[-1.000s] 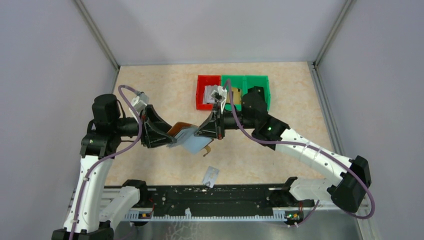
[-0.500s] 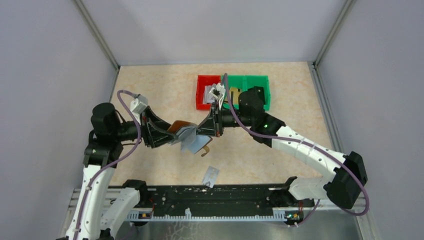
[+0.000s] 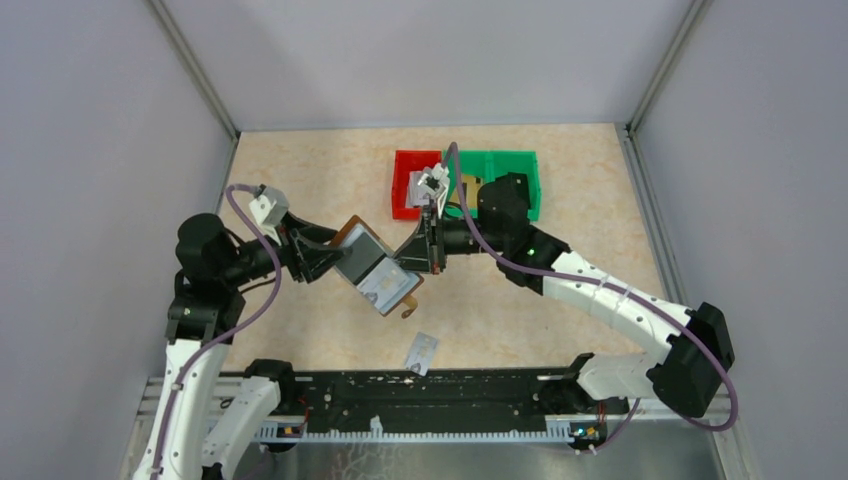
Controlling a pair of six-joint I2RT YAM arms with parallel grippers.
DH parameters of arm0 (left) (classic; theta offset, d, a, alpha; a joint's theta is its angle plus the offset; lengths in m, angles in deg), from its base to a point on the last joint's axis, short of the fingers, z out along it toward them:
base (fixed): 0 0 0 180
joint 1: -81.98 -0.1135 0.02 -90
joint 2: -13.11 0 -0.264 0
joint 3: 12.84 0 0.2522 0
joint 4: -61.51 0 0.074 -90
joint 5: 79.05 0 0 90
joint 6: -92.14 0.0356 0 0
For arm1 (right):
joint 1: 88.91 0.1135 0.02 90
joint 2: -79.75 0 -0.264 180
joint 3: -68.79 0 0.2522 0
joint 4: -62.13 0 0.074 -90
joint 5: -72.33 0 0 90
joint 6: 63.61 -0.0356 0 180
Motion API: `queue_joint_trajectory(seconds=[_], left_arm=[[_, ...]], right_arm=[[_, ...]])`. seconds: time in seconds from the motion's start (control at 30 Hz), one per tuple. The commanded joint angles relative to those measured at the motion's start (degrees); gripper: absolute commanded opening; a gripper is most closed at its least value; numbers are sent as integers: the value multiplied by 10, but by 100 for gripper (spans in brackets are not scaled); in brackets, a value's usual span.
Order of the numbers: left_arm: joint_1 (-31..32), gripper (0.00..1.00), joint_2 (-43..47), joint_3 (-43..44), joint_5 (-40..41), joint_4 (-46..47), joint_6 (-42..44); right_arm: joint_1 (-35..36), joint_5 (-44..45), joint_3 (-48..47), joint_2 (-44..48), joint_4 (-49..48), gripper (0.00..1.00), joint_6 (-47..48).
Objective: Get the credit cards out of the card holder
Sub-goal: Remove the credit card from the card holder.
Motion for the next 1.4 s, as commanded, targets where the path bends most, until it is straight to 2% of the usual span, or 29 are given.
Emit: queue_joint_trajectory(seconds=[0.0, 0.13, 0.3, 0.43, 0.57, 0.8, 0.83, 0.9, 0.97, 1.13, 1.23, 1.37], left_arm=[[0, 59, -9, -1, -32, 5, -15], [1, 66, -14, 3, -94, 11, -44], [1, 84, -24, 15, -152, 17, -79], [0, 84, -35, 24, -177, 11, -89], [0, 77, -52, 33, -231, 11, -113], [0, 38, -75, 29, -309, 49, -177], [1, 32, -76, 30, -310, 49, -178], [0, 23, -75, 34, -302, 49, -178], [0, 20, -68, 40, -287, 49, -177], [0, 14, -52, 58, -245, 26, -146], [0, 12, -50, 64, -233, 10, -126], [0, 11, -47, 64, -232, 3, -120]], right_arm=[[7, -26, -38, 9, -81, 0, -17], [9, -32, -36, 12, -89, 0, -17], [9, -39, -33, 18, -84, 0, -6], [9, -49, -29, 24, -86, 0, 2], [9, -56, -24, 27, -89, 0, 7], [9, -64, -19, 27, -96, 0, 13], [9, -63, -19, 27, -90, 4, 16], [9, -56, -27, 30, -66, 23, 36], [6, -31, -38, 38, -24, 37, 66], [-10, 76, -96, 62, 122, 59, 153], [-21, 129, -125, 74, 172, 67, 183], [-25, 166, -165, 78, 222, 70, 211]])
